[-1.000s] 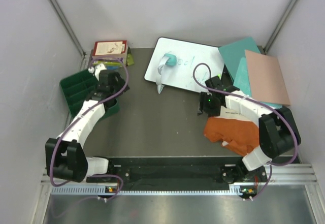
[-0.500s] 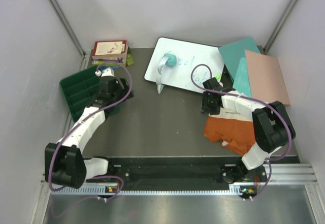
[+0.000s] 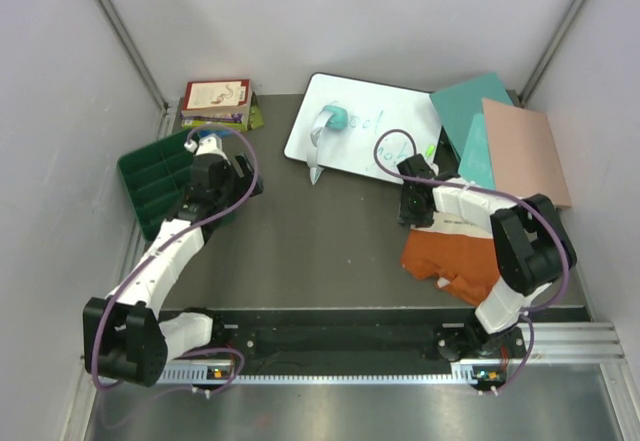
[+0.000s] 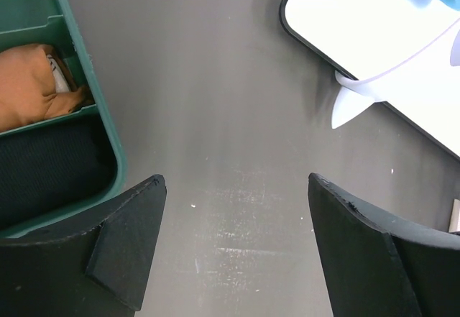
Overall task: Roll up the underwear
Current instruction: Move the underwear to the center of the board, then fold the underwear at the center of the board.
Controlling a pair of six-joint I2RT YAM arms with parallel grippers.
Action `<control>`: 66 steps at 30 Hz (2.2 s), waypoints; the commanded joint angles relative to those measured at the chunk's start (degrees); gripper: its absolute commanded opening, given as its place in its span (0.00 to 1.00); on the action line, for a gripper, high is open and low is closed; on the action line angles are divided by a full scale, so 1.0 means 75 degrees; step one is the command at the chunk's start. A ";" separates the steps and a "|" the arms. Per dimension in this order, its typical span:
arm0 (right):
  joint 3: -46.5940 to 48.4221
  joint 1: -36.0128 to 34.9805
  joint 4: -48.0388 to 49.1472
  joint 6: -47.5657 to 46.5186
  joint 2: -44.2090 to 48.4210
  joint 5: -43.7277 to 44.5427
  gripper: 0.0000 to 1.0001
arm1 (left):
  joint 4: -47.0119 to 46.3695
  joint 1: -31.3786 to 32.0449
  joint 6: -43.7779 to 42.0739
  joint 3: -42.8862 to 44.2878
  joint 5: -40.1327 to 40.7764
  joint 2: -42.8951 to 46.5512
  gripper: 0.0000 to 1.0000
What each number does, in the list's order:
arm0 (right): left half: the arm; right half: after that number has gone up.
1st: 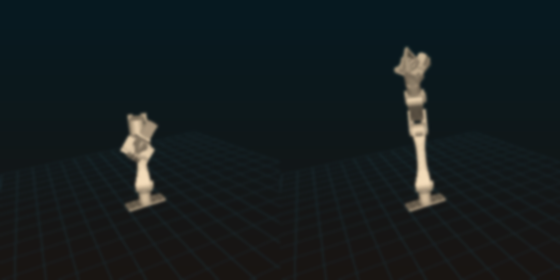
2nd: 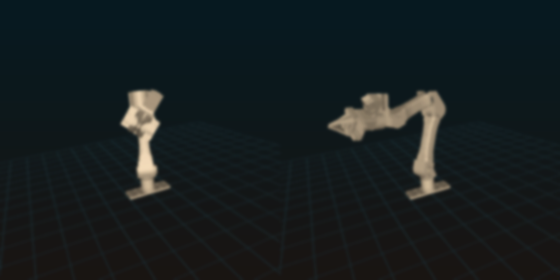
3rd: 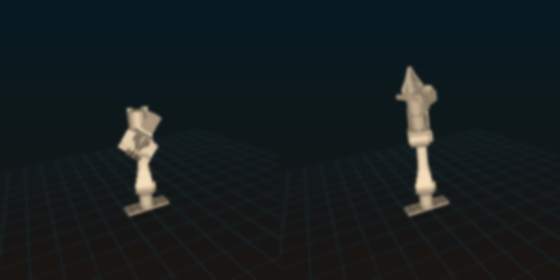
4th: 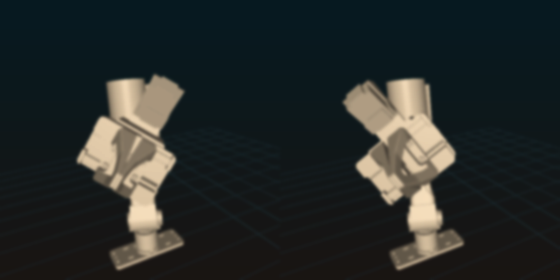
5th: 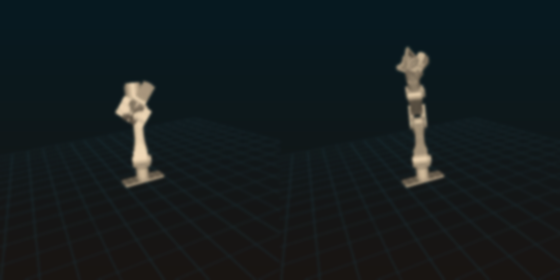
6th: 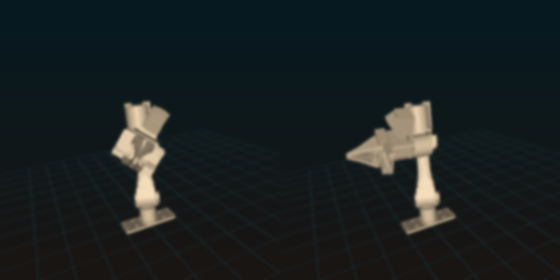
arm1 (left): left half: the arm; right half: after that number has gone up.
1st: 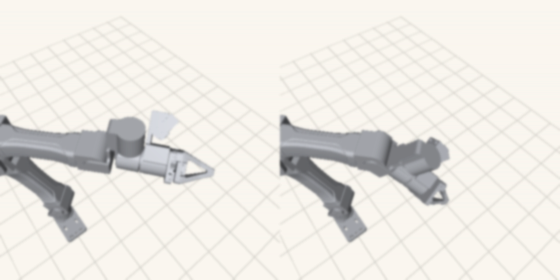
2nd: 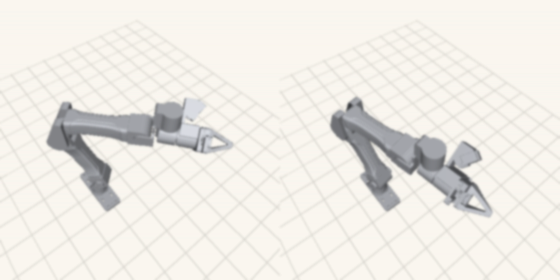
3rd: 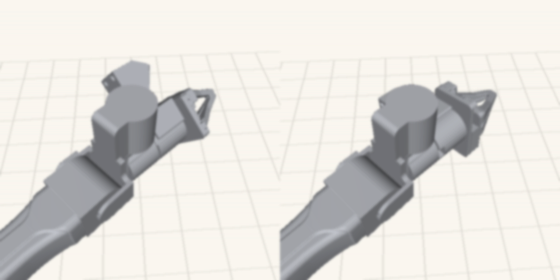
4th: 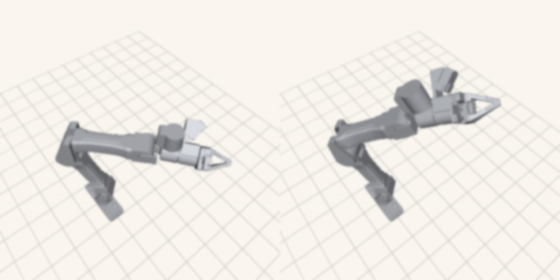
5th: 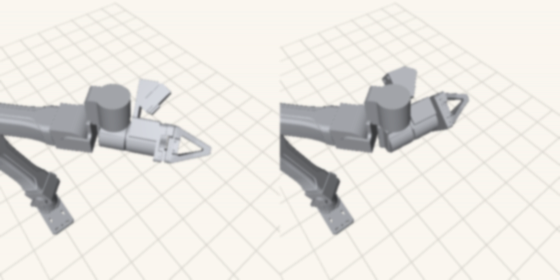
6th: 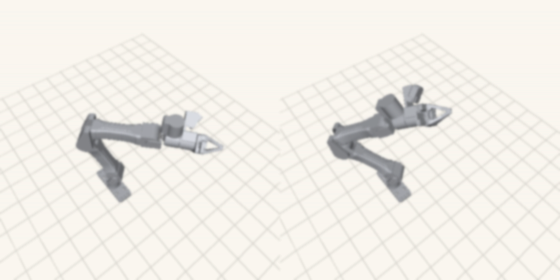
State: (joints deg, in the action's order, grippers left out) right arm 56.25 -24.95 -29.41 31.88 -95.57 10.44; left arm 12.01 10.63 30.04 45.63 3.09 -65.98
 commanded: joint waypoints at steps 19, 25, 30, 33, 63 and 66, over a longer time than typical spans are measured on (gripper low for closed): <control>-0.0129 -0.0001 -0.0075 -0.0184 -0.0792 -0.0665 0.00 | 0.0590 0.0012 -0.0396 0.0584 -0.0144 0.0816 0.92; 0.0105 -0.0317 0.0066 -0.0418 -0.1062 -0.1133 0.00 | 0.0801 0.0000 -0.0712 0.0701 0.0021 0.1097 0.95; 0.0655 -0.1020 0.0218 -0.0208 -0.1051 -0.1368 0.00 | 0.0906 0.0000 -0.0923 0.0737 0.0302 0.1238 0.95; 0.1099 -0.1524 0.0334 -0.0067 -0.1109 -0.1661 0.00 | 0.0942 0.0000 -0.0935 0.0679 0.0408 0.1343 0.96; 0.2720 -0.2499 0.0757 -0.0617 -0.1403 -0.3746 0.00 | 0.0309 0.0444 0.0259 -0.0446 -0.1444 0.0980 0.83; 0.2485 -0.2147 0.0664 -0.0957 -0.1215 -0.3910 0.00 | 0.0192 0.0621 0.0470 -0.0587 -0.1408 0.1027 0.83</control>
State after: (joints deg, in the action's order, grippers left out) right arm 76.73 -44.69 -24.88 28.86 -109.14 -16.49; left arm 18.15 13.56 30.30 42.11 -5.91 -59.00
